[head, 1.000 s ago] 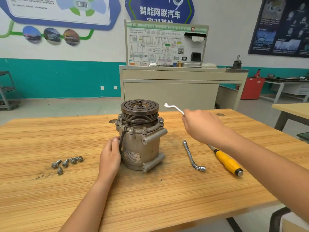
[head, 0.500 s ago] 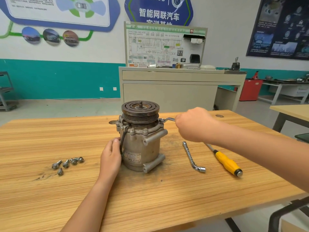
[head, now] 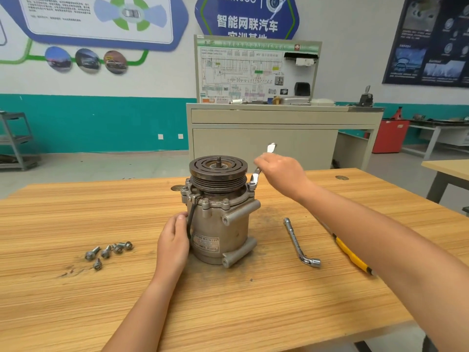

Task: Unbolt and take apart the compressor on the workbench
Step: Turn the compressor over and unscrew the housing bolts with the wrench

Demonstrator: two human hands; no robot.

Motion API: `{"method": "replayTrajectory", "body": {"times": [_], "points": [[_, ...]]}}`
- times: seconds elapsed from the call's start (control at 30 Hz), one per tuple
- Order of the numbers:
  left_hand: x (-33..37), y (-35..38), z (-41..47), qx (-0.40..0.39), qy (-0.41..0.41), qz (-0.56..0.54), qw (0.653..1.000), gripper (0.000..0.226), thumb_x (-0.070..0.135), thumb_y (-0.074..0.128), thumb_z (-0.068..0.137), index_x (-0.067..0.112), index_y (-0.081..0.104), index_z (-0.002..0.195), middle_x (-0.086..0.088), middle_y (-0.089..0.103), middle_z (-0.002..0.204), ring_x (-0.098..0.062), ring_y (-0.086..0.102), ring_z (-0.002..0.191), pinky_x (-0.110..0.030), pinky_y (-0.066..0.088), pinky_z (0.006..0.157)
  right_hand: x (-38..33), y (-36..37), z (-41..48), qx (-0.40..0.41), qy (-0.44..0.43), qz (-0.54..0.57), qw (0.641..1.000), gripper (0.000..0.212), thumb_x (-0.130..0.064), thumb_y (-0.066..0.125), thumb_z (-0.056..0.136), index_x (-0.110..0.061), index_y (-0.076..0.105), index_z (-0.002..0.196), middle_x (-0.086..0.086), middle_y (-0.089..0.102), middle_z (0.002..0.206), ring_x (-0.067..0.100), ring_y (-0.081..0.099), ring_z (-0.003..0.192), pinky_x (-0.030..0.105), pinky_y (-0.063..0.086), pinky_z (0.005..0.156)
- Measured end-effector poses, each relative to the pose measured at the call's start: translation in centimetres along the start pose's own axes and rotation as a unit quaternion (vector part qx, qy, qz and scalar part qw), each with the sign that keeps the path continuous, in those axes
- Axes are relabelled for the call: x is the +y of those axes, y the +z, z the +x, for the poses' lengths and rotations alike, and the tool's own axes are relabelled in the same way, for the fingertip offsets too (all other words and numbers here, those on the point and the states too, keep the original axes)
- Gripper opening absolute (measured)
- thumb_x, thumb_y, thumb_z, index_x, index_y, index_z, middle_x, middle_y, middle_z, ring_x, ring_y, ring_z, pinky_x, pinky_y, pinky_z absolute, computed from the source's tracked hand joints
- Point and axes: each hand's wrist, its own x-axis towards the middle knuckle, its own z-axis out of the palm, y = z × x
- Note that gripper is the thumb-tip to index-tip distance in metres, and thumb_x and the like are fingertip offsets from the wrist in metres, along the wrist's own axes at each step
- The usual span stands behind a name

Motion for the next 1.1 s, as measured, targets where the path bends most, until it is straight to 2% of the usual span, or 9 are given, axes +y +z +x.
{"method": "replayTrajectory", "body": {"times": [0.13,0.23,0.43,0.53,0.67,0.8,0.93,1.0,1.1], "points": [[0.0,0.0,0.0,0.005,0.002,0.005,1.0,0.018,0.022,0.036,0.101,0.026,0.053,0.105,0.013,0.054,0.102,-0.004,0.046,0.103,-0.013,0.028,0.079,0.2,-2.8,-2.6,0.083,0.112,0.15,0.979,0.03,-0.016,0.034,0.099,-0.006,0.044,0.126,0.011,0.063,0.081,0.033,0.059,0.076,0.036,0.041,0.058],[0.0,0.0,0.0,0.006,0.006,0.006,1.0,0.02,0.021,0.036,0.101,0.024,0.054,0.108,0.013,0.053,0.102,-0.004,0.045,0.103,-0.012,0.028,0.078,-0.5,-4.8,-5.3,-0.005,0.112,0.124,0.986,0.026,-0.019,0.031,0.098,-0.014,0.035,0.124,-0.002,0.045,0.058,0.023,0.047,0.054,0.03,0.029,0.047],[0.1,0.1,-0.1,0.009,0.004,0.009,1.0,0.027,0.021,0.036,0.101,0.014,0.058,0.115,0.011,0.053,0.104,-0.005,0.046,0.102,-0.015,0.028,0.079,-3.3,-7.1,-7.2,-0.146,0.067,-0.03,0.987,0.044,-0.002,0.038,0.088,-0.014,0.035,0.131,-0.003,0.034,0.059,0.014,0.031,0.051,0.026,0.018,0.042],[0.0,0.1,-0.1,0.01,0.006,0.01,1.0,0.03,0.022,0.036,0.101,0.012,0.058,0.119,0.011,0.052,0.106,-0.004,0.045,0.104,-0.016,0.028,0.082,-4.5,-7.6,-6.6,-0.162,0.04,-0.103,0.981,0.048,0.003,0.042,0.085,-0.006,0.034,0.131,-0.003,0.038,0.061,0.018,0.036,0.054,0.026,0.019,0.041],[-0.1,0.0,-0.1,0.008,0.004,0.009,1.0,0.032,0.022,0.036,0.101,0.011,0.058,0.121,0.01,0.053,0.107,-0.005,0.045,0.104,-0.019,0.029,0.085,-6.1,-7.6,-5.7,-0.192,0.007,-0.174,0.966,0.058,0.005,0.043,0.086,0.009,0.019,0.139,0.007,0.063,0.096,0.026,0.061,0.076,0.028,0.022,0.038],[-0.2,0.1,0.0,0.01,0.003,0.006,1.0,0.031,0.022,0.036,0.101,0.012,0.057,0.122,0.01,0.052,0.111,-0.005,0.044,0.107,-0.019,0.028,0.088,-4.5,-7.1,-5.3,-0.175,-0.012,-0.201,0.964,0.05,-0.002,0.041,0.09,0.0,0.027,0.138,0.001,0.045,0.062,0.015,0.039,0.047,0.027,0.021,0.037],[-0.2,0.1,-0.1,0.004,0.0,-0.011,1.0,0.027,0.021,0.037,0.101,0.014,0.06,0.113,0.007,0.057,0.108,-0.007,0.048,0.103,-0.018,0.03,0.083,-0.1,-6.1,-4.2,-0.147,-0.055,-0.212,0.965,0.035,-0.008,0.036,0.093,-0.016,0.039,0.127,-0.005,0.036,0.053,0.012,0.033,0.044,0.025,0.02,0.04],[-0.1,0.0,-0.1,0.003,0.0,-0.014,1.0,0.025,0.021,0.037,0.101,0.017,0.06,0.11,0.007,0.057,0.106,-0.007,0.048,0.103,-0.019,0.031,0.084,1.1,-5.0,-3.3,-0.137,-0.072,-0.195,0.969,0.032,-0.005,0.039,0.093,-0.015,0.041,0.123,-0.004,0.045,0.06,0.015,0.044,0.049,0.026,0.032,0.046],[-0.1,-0.1,-0.1,-0.001,-0.002,-0.014,1.0,0.021,0.022,0.036,0.101,0.023,0.056,0.109,0.012,0.055,0.103,-0.004,0.047,0.102,-0.017,0.03,0.083,1.7,-2.2,-1.6,-0.099,-0.085,-0.159,0.979,0.033,-0.001,0.039,0.093,-0.012,0.043,0.124,0.004,0.064,0.1,0.023,0.061,0.092,0.035,0.038,0.096]]}}
